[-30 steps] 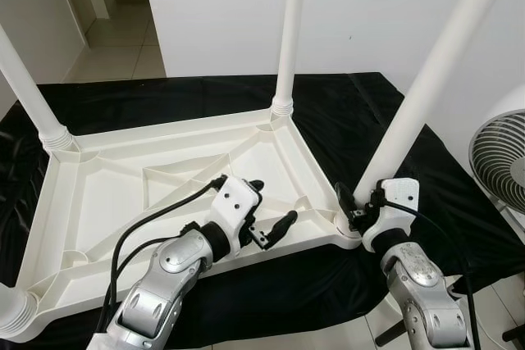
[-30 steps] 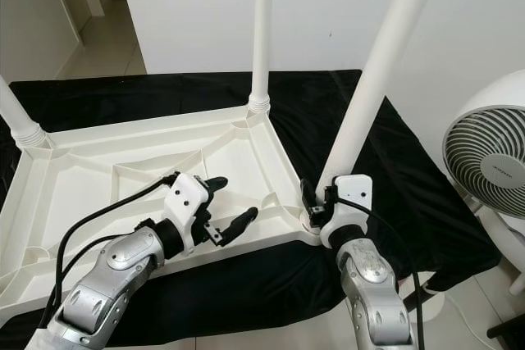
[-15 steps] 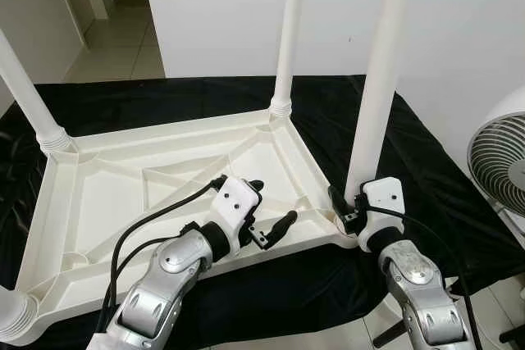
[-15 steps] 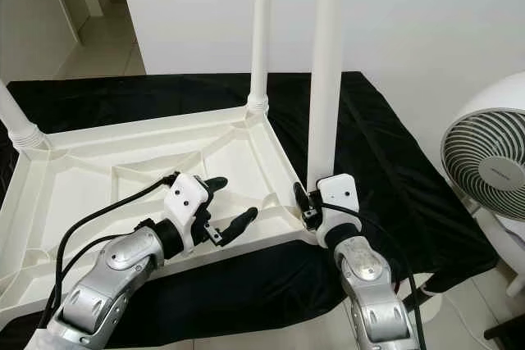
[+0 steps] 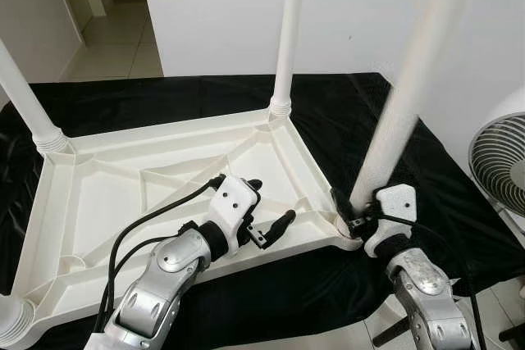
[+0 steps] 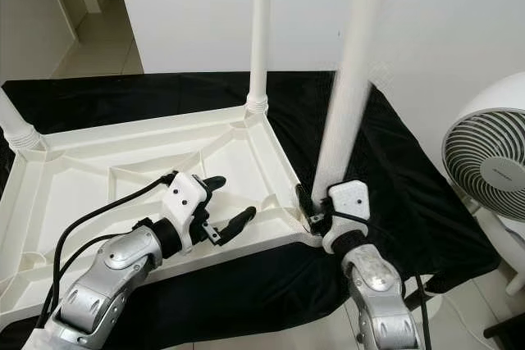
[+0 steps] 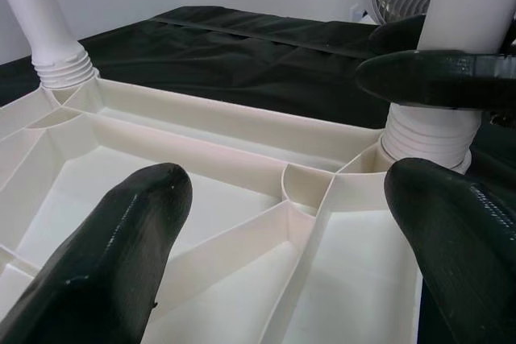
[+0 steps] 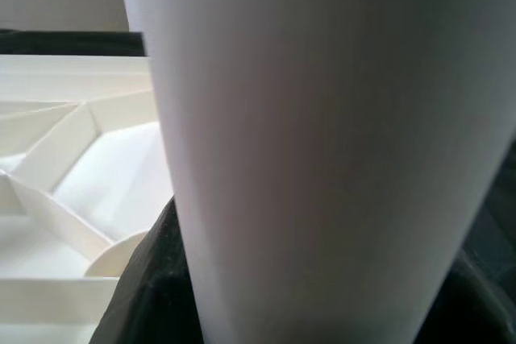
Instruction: Building children table
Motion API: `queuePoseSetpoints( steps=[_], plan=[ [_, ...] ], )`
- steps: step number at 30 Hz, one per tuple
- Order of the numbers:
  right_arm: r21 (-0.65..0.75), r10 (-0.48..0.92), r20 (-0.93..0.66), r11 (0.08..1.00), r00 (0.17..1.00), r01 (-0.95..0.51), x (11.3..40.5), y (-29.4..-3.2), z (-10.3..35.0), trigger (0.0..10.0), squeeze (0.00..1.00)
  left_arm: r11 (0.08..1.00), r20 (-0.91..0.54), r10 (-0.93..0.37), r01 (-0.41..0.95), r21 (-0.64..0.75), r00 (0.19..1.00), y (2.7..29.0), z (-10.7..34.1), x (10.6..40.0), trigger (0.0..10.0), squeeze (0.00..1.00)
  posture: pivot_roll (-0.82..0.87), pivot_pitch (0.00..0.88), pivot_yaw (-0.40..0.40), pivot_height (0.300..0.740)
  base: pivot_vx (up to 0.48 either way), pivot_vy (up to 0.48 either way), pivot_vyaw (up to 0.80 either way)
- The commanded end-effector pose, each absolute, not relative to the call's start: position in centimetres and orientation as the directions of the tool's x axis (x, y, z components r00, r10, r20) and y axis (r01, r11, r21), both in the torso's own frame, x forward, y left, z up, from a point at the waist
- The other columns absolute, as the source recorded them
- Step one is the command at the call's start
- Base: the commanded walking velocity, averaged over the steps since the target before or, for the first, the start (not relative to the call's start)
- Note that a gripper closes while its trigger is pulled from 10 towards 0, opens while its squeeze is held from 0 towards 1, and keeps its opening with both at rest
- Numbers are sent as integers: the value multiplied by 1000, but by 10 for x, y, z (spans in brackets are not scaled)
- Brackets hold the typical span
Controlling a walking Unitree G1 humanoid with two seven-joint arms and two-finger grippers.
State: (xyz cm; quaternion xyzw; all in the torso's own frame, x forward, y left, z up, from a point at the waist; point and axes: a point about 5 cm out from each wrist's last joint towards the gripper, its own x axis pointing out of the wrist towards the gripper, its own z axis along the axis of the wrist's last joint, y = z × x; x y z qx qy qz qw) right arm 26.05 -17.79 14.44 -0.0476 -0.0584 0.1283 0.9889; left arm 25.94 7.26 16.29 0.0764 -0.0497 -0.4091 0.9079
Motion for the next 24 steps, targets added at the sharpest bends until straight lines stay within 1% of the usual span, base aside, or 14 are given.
queuePoseSetpoints(
  steps=[1,3,6,15,21,22,24],
  plan=[
    [-54,207,6,977,978,-206,258,-188,124,10000,0,652,21,-751,736,185,660,74,163,258,10000,0,-7,64,31,740,0,0,0],
    [25,157,20,987,987,-158,261,-194,124,10000,0,652,20,-750,735,185,661,74,164,258,10000,0,-4,75,30,740,0,0,0],
    [61,139,36,988,990,-141,259,-194,124,10000,0,654,20,-749,734,184,662,75,164,258,10000,0,-4,75,30,740,0,0,0],
    [85,154,58,984,986,-159,247,-189,118,10000,0,665,15,-739,726,175,673,77,163,255,10000,0,4,102,28,740,0,0,0],
    [10,149,-23,989,989,-148,254,-190,114,10000,0,665,12,-739,727,171,673,77,163,254,10000,0,2,104,29,740,0,0,0],
    [-21,163,-61,986,985,-165,257,-189,114,10000,0,666,12,-738,726,172,674,77,163,254,10000,0,2,102,29,740,0,0,0],
    [-38,173,-84,983,981,-177,259,-188,113,10000,0,666,12,-738,725,173,675,78,163,255,10000,0,3,101,27,740,0,0,0]
  ],
)
